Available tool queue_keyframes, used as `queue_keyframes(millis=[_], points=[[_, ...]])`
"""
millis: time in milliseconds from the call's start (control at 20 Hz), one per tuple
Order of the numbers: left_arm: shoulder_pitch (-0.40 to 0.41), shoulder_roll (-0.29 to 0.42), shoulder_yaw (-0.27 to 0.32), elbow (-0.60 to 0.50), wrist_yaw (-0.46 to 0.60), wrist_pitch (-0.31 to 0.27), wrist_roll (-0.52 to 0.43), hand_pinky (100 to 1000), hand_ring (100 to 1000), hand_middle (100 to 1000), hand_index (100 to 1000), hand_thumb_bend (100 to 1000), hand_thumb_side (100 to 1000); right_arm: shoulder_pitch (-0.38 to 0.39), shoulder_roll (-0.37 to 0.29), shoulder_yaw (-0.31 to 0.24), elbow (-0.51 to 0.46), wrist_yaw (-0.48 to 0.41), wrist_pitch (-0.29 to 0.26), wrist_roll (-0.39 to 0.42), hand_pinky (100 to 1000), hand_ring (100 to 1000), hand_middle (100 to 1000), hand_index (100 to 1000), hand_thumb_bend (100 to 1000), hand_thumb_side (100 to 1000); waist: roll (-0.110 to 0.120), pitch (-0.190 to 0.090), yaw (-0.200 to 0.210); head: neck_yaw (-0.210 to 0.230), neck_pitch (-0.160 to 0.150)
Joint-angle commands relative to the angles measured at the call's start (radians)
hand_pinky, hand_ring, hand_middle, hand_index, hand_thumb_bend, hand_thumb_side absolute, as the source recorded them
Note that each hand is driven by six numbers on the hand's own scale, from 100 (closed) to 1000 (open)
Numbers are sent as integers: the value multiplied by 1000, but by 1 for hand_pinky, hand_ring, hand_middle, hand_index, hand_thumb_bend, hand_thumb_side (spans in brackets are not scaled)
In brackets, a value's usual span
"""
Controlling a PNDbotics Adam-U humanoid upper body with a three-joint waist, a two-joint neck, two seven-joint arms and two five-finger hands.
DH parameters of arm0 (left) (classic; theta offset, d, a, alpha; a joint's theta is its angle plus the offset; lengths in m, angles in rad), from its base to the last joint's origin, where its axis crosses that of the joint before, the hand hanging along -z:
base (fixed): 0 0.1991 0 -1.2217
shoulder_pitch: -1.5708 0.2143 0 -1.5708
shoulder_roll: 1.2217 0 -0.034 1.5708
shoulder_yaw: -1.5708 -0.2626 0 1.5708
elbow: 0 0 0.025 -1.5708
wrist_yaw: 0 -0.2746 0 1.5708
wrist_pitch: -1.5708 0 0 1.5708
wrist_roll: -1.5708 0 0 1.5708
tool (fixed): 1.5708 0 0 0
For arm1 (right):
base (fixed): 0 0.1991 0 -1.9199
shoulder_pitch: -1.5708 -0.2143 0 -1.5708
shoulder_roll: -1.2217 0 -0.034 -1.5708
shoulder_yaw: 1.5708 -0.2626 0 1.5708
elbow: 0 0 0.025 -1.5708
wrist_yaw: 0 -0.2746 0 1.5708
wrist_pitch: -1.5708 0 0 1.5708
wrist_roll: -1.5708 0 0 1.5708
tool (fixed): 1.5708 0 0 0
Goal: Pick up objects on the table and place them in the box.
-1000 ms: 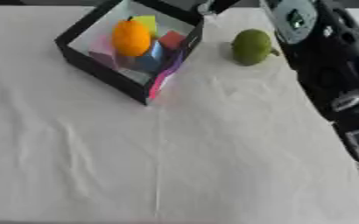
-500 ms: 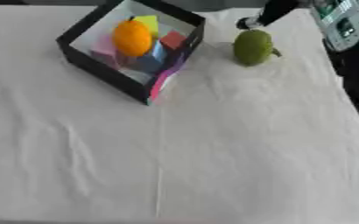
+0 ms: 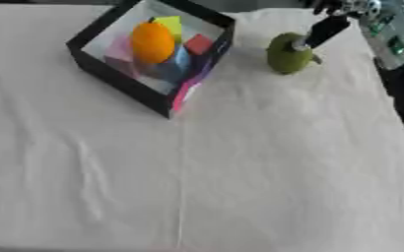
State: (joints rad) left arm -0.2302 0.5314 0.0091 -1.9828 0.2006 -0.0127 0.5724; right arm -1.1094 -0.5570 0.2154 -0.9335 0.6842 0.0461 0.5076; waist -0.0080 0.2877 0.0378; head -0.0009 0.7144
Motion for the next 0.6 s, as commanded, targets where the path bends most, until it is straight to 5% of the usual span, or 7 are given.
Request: queue_keyframes(millis=[50, 200, 600], points=[[-12, 31, 9, -17, -2, -1, 1, 570, 731, 734, 805, 391, 709, -30, -18, -7, 3, 16, -12, 20, 869, 854, 853, 926, 503, 279, 2, -12, 2, 1, -18], [-14, 31, 9, -17, -1, 1, 1, 570, 731, 734, 805, 391, 710, -38, -20, -13, 14, 20, -10, 56, 864, 848, 846, 917, 446, 276, -2, -7, 1, 1, -21], [-27, 31, 4, -17, 0, -1, -6, 568, 731, 733, 804, 390, 711, -42, -6, -36, 63, 105, 12, 75, 865, 852, 841, 913, 462, 274, -4, 9, 7, -8, -34]])
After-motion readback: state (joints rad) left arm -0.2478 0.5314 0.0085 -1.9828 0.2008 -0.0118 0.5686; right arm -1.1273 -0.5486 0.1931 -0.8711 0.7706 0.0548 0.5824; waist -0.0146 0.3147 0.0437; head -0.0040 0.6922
